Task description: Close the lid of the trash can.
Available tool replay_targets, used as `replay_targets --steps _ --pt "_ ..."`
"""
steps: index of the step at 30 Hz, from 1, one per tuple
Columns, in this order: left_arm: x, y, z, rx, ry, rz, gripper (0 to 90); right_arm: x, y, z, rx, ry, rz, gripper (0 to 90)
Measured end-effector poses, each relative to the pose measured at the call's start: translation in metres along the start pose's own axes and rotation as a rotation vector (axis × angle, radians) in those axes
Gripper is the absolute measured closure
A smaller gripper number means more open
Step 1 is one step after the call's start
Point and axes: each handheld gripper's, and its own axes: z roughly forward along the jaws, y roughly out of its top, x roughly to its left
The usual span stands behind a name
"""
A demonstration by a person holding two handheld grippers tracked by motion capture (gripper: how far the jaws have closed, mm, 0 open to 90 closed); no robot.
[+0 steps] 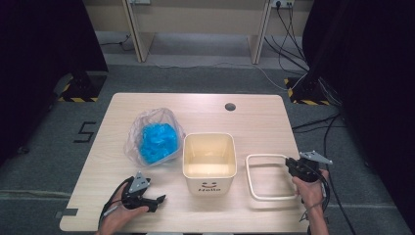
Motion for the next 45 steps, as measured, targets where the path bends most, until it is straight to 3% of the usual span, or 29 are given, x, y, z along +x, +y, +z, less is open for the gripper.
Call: replay_targets --steps 10,28,33,41,45 --pt "0.000 0.000 0.000 0.000 0.000 0.000 12.8 0.004 0.015 -0.004 -0.028 0.006 -0.006 80.8" --pt "0.000 0.000 0.000 0.000 -0.001 0.000 12.8 0.018 0.077 -0.031 -0.116 0.025 -0.032 80.8" --pt "0.000 0.000 0.000 0.000 0.000 0.000 12.8 0.030 0.093 -0.033 -0.135 0.043 -0.044 80.8" --pt "-0.001 0.000 -0.001 0.001 -0.007 0.002 14.1 0.061 0.108 -0.028 -0.143 0.106 -0.074 80.8" --pt "-0.009 0.003 -0.004 -0.015 -0.019 0.008 14.7 0.078 0.111 -0.021 -0.134 0.142 -0.086 80.9"
